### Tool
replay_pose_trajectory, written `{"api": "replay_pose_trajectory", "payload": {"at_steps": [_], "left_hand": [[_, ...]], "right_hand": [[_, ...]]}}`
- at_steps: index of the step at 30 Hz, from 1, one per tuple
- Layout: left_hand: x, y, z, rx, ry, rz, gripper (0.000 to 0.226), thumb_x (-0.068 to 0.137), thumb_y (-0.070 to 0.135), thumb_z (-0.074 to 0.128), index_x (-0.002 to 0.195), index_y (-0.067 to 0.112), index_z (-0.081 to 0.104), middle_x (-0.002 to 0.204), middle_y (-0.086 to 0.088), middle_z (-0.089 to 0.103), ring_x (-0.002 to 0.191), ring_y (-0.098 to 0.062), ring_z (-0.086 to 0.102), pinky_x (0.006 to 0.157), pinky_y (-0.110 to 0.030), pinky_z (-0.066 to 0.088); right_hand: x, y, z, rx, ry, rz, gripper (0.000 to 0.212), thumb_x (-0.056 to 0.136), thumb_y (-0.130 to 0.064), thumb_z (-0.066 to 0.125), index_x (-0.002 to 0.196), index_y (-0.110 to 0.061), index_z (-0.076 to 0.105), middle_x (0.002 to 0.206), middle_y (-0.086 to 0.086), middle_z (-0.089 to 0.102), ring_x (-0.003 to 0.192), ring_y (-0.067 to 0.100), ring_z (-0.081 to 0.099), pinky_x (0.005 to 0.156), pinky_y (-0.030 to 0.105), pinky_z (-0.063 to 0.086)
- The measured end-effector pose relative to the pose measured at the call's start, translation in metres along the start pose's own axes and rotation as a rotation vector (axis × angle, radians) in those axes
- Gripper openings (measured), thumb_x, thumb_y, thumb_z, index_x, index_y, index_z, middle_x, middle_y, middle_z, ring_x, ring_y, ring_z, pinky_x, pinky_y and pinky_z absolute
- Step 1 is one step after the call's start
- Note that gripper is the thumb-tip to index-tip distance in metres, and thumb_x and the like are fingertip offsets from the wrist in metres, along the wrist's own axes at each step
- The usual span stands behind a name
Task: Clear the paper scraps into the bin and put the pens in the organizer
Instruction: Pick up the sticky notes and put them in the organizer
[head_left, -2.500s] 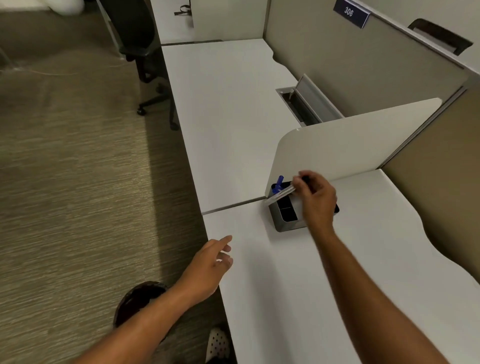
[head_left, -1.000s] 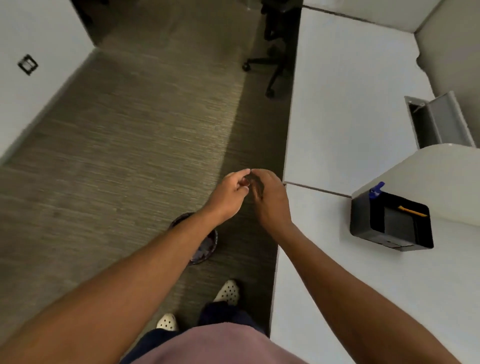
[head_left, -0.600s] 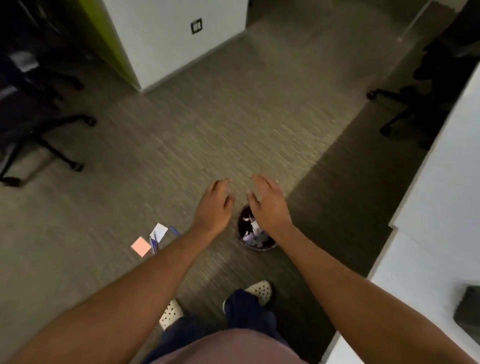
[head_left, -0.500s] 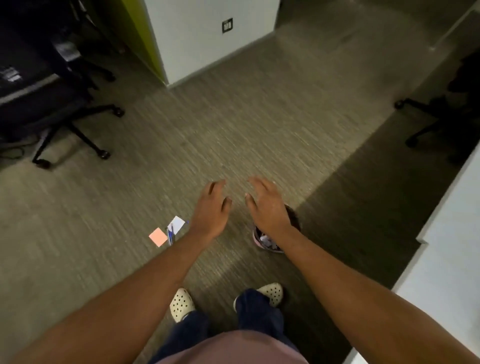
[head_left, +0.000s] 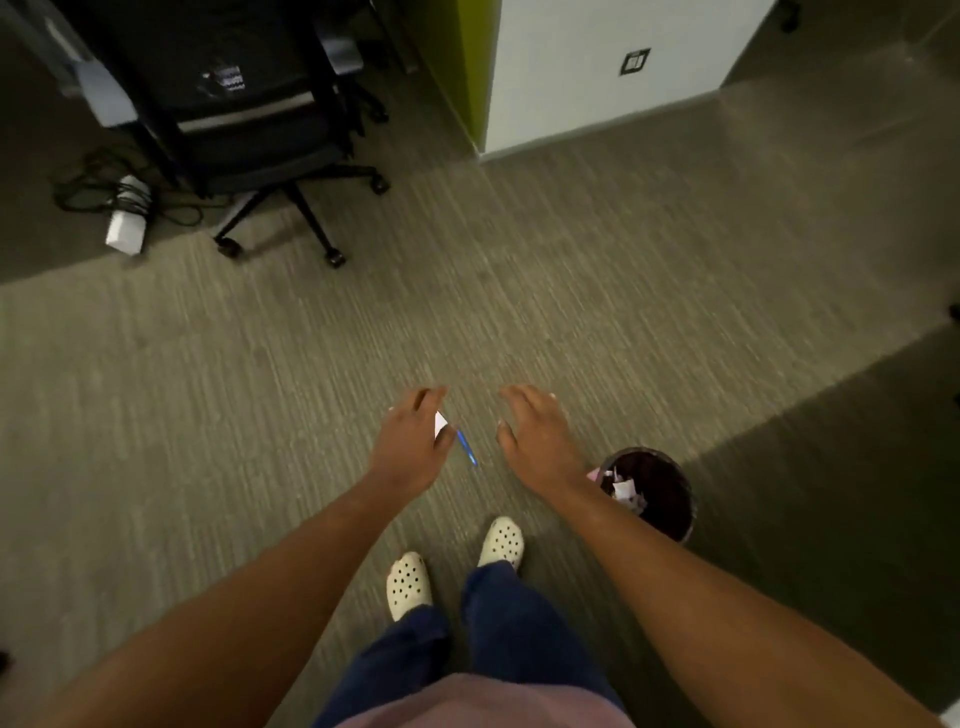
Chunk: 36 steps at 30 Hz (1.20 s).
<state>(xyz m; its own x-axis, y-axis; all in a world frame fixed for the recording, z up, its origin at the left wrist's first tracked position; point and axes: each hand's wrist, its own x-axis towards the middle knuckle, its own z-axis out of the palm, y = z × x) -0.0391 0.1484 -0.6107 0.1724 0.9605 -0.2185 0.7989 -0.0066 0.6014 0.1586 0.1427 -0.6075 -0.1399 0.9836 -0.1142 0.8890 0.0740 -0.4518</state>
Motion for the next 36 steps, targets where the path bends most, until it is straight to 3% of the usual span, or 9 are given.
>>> {"api": "replay_pose_trajectory", "payload": {"at_steps": [4,10,20,29,33,36], "left_hand": [[0.007,-0.025,0.026,0.011,-0.018,-0.102,0.054,0.098,0.023,0.062,0.148,0.008,0.047,0.142,-0.013,0.055,0.125,-0.032,0.057,0.103,-0.045,0.049],[0.024,-0.090,0.084,0.002,-0.073,-0.202,0.056,0.097,0.020,0.064,0.149,0.009,0.047,0.137,-0.012,0.057,0.122,-0.031,0.059,0.099,-0.042,0.051],[0.087,-0.260,0.247,-0.020,-0.251,-0.351,0.053,0.101,0.027,0.057,0.150,0.015,0.044,0.138,-0.010,0.056,0.124,-0.028,0.059,0.099,-0.041,0.050],[0.158,-0.428,0.393,0.004,-0.342,-0.405,0.050,0.095,0.015,0.063,0.144,0.008,0.052,0.137,-0.020,0.056,0.125,-0.037,0.059,0.104,-0.044,0.049],[0.184,-0.479,0.428,0.071,-0.322,-0.409,0.041,0.093,0.013,0.066,0.134,0.005,0.061,0.135,-0.020,0.056,0.115,-0.039,0.062,0.099,-0.044,0.052],[0.210,-0.509,0.443,0.185,-0.318,-0.317,0.030,0.090,0.009,0.068,0.119,0.002,0.067,0.146,-0.021,0.047,0.123,-0.040,0.059,0.104,-0.044,0.050]], "right_hand": [[0.020,0.018,0.036,0.028,-0.095,-0.014,0.042,0.097,-0.014,0.058,0.139,-0.011,0.057,0.138,0.008,0.059,0.126,0.027,0.056,0.112,0.044,0.043],[0.042,0.057,0.122,-0.021,-0.267,0.002,0.046,0.101,-0.017,0.053,0.146,-0.009,0.053,0.148,0.010,0.054,0.137,0.028,0.048,0.118,0.036,0.030],[0.087,0.138,0.325,0.042,-0.348,0.177,0.046,0.095,-0.011,0.057,0.141,-0.009,0.060,0.140,0.013,0.059,0.129,0.031,0.055,0.113,0.043,0.041],[0.118,0.223,0.524,0.013,-0.505,0.189,0.046,0.095,-0.010,0.057,0.140,-0.008,0.058,0.140,0.015,0.056,0.128,0.035,0.054,0.112,0.044,0.041],[0.119,0.236,0.573,0.030,-0.486,0.167,0.043,0.092,-0.007,0.058,0.135,-0.006,0.061,0.135,0.016,0.060,0.125,0.036,0.056,0.112,0.045,0.042],[0.113,0.239,0.594,0.063,-0.483,0.146,0.042,0.092,-0.006,0.059,0.134,-0.004,0.062,0.136,0.017,0.060,0.128,0.036,0.055,0.114,0.046,0.041]]}}
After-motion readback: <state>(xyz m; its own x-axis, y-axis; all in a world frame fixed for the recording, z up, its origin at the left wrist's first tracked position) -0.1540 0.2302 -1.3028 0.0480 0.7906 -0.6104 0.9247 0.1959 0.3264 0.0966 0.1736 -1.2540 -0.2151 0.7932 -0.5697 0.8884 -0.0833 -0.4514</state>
